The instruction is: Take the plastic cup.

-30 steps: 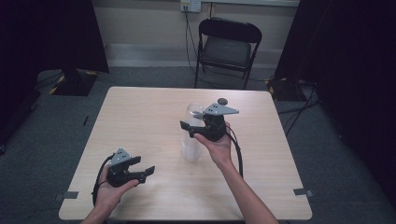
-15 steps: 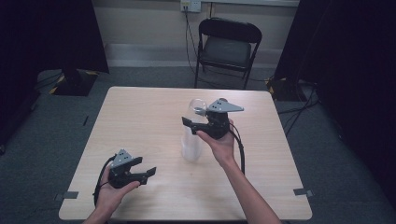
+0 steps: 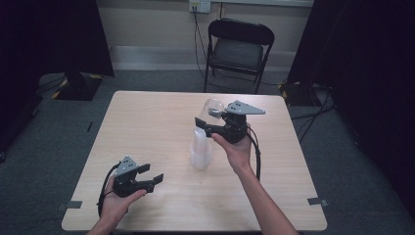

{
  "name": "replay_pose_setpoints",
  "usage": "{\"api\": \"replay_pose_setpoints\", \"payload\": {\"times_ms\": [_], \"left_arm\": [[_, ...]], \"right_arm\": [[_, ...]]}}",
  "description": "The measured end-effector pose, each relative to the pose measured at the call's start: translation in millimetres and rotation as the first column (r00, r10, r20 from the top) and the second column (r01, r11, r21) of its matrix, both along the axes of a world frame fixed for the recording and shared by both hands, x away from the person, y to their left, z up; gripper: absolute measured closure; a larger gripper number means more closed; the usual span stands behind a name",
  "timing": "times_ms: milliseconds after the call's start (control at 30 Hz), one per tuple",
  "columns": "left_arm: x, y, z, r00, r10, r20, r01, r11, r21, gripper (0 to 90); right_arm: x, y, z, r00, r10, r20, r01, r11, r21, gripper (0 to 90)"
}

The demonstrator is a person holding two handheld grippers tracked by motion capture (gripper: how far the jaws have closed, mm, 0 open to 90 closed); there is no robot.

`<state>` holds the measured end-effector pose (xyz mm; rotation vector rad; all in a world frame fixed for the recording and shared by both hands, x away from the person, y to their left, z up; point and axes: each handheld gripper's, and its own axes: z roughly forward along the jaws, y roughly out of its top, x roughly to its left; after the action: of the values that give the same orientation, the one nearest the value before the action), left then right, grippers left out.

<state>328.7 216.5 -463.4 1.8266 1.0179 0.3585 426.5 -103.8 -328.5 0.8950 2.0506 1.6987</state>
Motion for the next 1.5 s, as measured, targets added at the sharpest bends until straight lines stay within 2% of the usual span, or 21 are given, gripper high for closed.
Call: {"api": "replay_pose_setpoints", "payload": {"times_ms": [100, 167, 233, 400, 467, 567, 600, 700, 767, 867, 900, 1000, 1067, 1200, 1367, 1400, 1500], "left_arm": [[-0.9, -2.3, 0.3, 0.9999, -0.009, 0.014, 0.009, 0.9999, 0.007, 30.1], [-1.2, -2.2, 1.1, 0.9997, 0.003, 0.023, -0.003, 0.9997, 0.022, 34.4], [-0.9, -1.3, 1.8, 0.9997, 0.0, 0.023, 0.0, 1.0, -0.004, 34.7], [-1.3, 0.8, 3.6, 0.9991, 0.007, 0.042, -0.006, 0.9997, -0.023, 35.8], [-1.6, 1.9, 4.5, 0.9985, 0.014, 0.053, -0.011, 0.9987, -0.05, 35.9], [-1.1, 2.7, 4.7, 0.9979, 0.013, 0.063, -0.009, 0.9983, -0.058, 35.9], [-0.9, 2.7, 4.6, 0.9976, 0.012, 0.068, -0.007, 0.9974, -0.072, 35.9], [-1.1, 2.2, 4.4, 0.9973, 0.009, 0.073, -0.004, 0.9974, -0.072, 35.8], [-0.3, 1.7, 3.3, 0.999, 0.004, 0.043, 0.0, 0.9974, -0.072, 34.2], [0.5, 1.5, 2.7, 1.0, 0.003, 0.008, -0.002, 0.9955, -0.095, 32.5], [0.5, 1.5, 2.7, 1.0, 0.002, 0.006, -0.002, 0.995, -0.099, 32.3], [0.0, 1.1, 3.9, 1.0, -0.001, 0.008, 0.001, 0.9945, -0.104, 32.3], [-0.8, 0.6, 5.3, 0.9998, -0.012, 0.018, 0.014, 0.9946, -0.103, 32.1], [-2.7, -2.4, 8.0, 0.9989, -0.036, 0.029, 0.039, 0.9941, -0.101, 29.7], [-3.6, -6.0, 10.0, 0.9981, -0.059, 0.018, 0.06, 0.9931, -0.1, 30.2], [-4.1, -7.7, 10.2, 0.9977, -0.064, 0.021, 0.066, 0.9932, -0.096, 30.2], [-3.9, -11.6, 10.8, 0.9962, -0.084, 0.022, 0.086, 0.9921, -0.092, 29.2]], "right_arm": [[-2.3, -3.8, 3.9, 0.9999, -0.013, 0.006, 0.013, 0.9999, -0.003, 35.7], [-3.7, -6.8, 5.5, 0.9998, -0.019, 0.005, 0.019, 0.9998, -0.001, 35.9], [-5.4, -9.6, 6.9, 0.9998, -0.017, 0.009, 0.017, 0.9999, 0.004, 36.2], [-11.5, -17.0, 12.3, 0.9995, -0.026, 0.015, 0.026, 0.9995, 0.018, 36.5], [-14.3, -21.2, 13.9, 0.9994, -0.028, 0.018, 0.028, 0.9994, 0.02, 36.5], [-17.7, -27.1, 14.3, 0.9994, -0.032, 0.011, 0.032, 0.9992, 0.022, 36.6], [-20.1, -30.8, 14.0, 0.9992, -0.039, 0.005, 0.039, 0.9991, 0.02, 36.7], [-23.8, -38.1, 12.7, 0.9989, -0.047, -0.003, 0.047, 0.9986, 0.023, 36.7], [-26.4, -44.1, 10.4, 0.9984, -0.054, -0.016, 0.055, 0.998, 0.031, 36.9], [-28.6, -50.9, 4.3, 0.9974, -0.057, -0.045, 0.059, 0.997, 0.05, 37.2], [-29.2, -52.7, 1.5, 0.9969, -0.059, -0.052, 0.062, 0.9967, 0.052, 37.3], [-30.8, -55.2, -4.7, 0.9957, -0.062, -0.069, 0.065, 0.9964, 0.054, 37.4], [-33.9, -58.1, -14.5, 0.9933, -0.058, -0.1, 0.064, 0.9959, 0.064, 37.6], [-40.4, -59.9, -25.8, 0.992, -0.062, -0.11, 0.07, 0.995, 0.071, 37.5], [-45.7, -58.9, -36.7, 0.9901, -0.057, -0.128, 0.067, 0.9948, 0.076, 37.6], [-49.0, -57.7, -42.7, 0.9875, -0.049, -0.149, 0.061, 0.995, 0.079, 37.8], [-50.3, -57.2, -45.7, 0.9857, -0.041, -0.164, 0.055, 0.9951, 0.083, 37.8]]}}
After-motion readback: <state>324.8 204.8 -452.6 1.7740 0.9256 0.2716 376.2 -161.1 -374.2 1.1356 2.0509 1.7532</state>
